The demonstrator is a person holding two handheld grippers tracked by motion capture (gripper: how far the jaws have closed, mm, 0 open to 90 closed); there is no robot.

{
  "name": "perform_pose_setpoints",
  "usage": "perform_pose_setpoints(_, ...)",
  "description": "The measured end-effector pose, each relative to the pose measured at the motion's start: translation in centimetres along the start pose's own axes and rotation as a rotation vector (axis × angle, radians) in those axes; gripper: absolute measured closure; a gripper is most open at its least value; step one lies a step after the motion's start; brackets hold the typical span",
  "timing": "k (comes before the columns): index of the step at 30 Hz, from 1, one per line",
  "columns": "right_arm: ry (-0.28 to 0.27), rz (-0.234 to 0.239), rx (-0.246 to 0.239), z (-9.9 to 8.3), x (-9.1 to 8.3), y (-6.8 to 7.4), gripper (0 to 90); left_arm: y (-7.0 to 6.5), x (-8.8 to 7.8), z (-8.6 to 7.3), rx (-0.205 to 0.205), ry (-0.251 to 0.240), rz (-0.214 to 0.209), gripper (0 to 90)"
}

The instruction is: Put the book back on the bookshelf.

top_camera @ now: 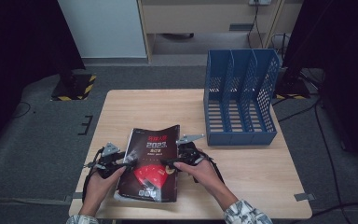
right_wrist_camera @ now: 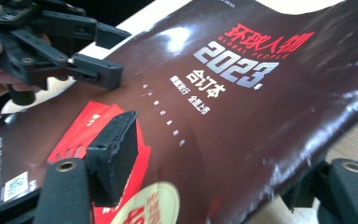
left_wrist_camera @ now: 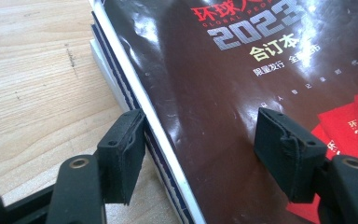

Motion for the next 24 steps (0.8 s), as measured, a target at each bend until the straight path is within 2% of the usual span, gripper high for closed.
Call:
perform_pose_setpoints(1, 0.013, 0.008, 0.015, 0.1, 0.3, -0.2, 33.5, 0.0, 0.0, 0.0, -0.001, 0.0, -0.001, 33.3)
perform_pose_setpoints(2, 0.013, 0.008, 0.015, 0.1, 0.3, -0.2, 33.5, 0.0, 0.0, 0.0, -0.002, -0.001, -0.002, 33.3)
perform_pose_setpoints(4, 0.0, 0.014, 0.029, 0.4, 0.2, -0.4, 39.2, 0.0, 0.0, 0.0, -0.001, -0.001, -0.003, 33.2)
perform_pose_setpoints(7, 0.021, 0.016, 0.018, 1.2, 0.2, -0.3, 40.7, 0.0, 0.0, 0.0, -0.001, -0.001, -0.002, 33.2)
perform_pose_setpoints(10, 0.041, 0.014, 0.028, 1.4, 0.4, -0.3, 38.2, 0.0, 0.0, 0.0, -0.001, 0.001, 0.0, 33.1)
perform_pose_setpoints(12, 0.071, 0.03, 0.061, 1.6, 0.9, -0.3, 29.9, 0.0, 0.1, 0.0, 0.0, 0.002, 0.0, 32.2)
perform_pose_setpoints(15, 0.088, 0.025, 0.053, 1.6, 1.2, -0.2, 31.0, 0.0, 0.1, 0.0, -0.002, 0.0, -0.003, 31.9)
perform_pose_setpoints(17, 0.109, 0.003, 0.061, 1.4, 1.9, -0.4, 31.7, 0.0, 0.1, 0.0, 0.0, 0.0, -0.002, 31.3)
perform_pose_setpoints(21, 0.098, -0.024, 0.038, 1.9, 2.6, -0.3, 38.7, -0.1, 0.1, 0.0, 0.004, -0.003, 0.002, 31.2)
perform_pose_setpoints(24, 0.094, -0.056, 0.024, 1.9, 2.8, -0.2, 48.7, -0.1, 0.1, 0.0, 0.002, -0.001, -0.004, 30.8)
Point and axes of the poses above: each handheld gripper's, and its own axes: x roughly forward along the jaws, z roughly out of its top, y roughly to its left, the point moved 5 cm from there along x, roughly forward along the jaws, and after that the axes turned 14 degrees about z, right-handed, at the moved point
